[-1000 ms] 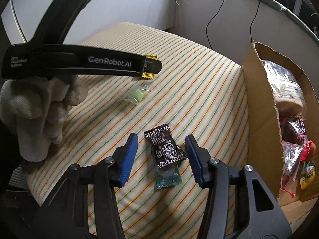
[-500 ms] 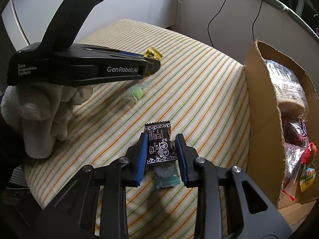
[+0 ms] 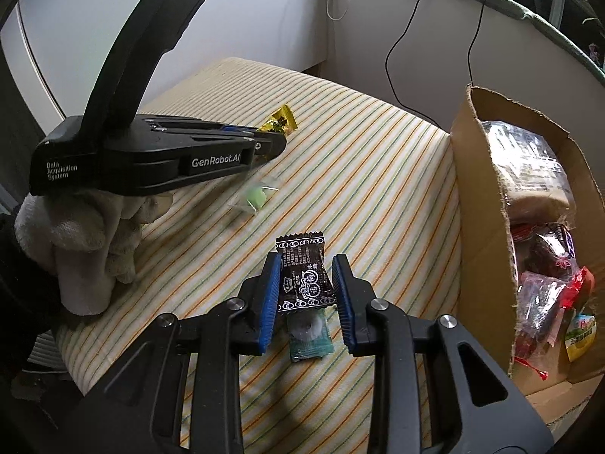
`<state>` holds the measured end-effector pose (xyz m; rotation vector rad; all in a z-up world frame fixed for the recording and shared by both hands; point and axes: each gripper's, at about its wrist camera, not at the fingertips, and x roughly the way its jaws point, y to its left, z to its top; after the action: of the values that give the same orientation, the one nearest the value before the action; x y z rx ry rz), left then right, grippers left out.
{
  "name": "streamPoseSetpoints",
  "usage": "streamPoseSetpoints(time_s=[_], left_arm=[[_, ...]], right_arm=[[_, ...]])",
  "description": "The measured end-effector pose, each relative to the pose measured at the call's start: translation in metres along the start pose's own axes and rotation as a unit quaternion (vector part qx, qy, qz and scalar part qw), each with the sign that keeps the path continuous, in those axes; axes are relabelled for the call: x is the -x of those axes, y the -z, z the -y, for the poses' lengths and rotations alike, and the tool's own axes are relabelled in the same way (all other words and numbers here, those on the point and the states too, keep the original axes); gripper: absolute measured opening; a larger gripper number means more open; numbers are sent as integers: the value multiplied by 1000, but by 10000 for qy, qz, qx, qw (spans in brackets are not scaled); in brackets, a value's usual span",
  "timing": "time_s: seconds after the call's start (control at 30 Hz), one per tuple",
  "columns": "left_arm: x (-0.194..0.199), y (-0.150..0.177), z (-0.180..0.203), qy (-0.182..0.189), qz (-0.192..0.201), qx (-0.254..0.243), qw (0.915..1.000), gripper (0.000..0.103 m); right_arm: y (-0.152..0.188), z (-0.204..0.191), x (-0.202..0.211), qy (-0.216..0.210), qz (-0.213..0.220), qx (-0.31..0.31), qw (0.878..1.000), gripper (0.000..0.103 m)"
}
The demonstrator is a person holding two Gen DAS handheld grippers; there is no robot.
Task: Organize snacks
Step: 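Grasp the dark wrapped candy with the right tool while the left tool grasps the yellow candy, then carry both candies over the box and open both tools to drop them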
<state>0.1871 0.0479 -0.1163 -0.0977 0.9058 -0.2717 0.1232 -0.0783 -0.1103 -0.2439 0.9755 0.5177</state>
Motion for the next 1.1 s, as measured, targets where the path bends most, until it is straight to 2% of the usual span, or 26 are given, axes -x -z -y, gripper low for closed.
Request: streamPoseSetpoints(time_s=[0.6,0.83,1.1], left_arm=[[33,-6,7,151,346,38,9993,8],[46,-11,34,293,467,-149,9984,8],[49,-19,77,528,527,-418,9963,8]], right_arm=[[2,9,43,-62,492,-200,9986,29],[4,24,65,26,710,-338,9969,29],[10,72,89,260,926,-685,9930,29]])
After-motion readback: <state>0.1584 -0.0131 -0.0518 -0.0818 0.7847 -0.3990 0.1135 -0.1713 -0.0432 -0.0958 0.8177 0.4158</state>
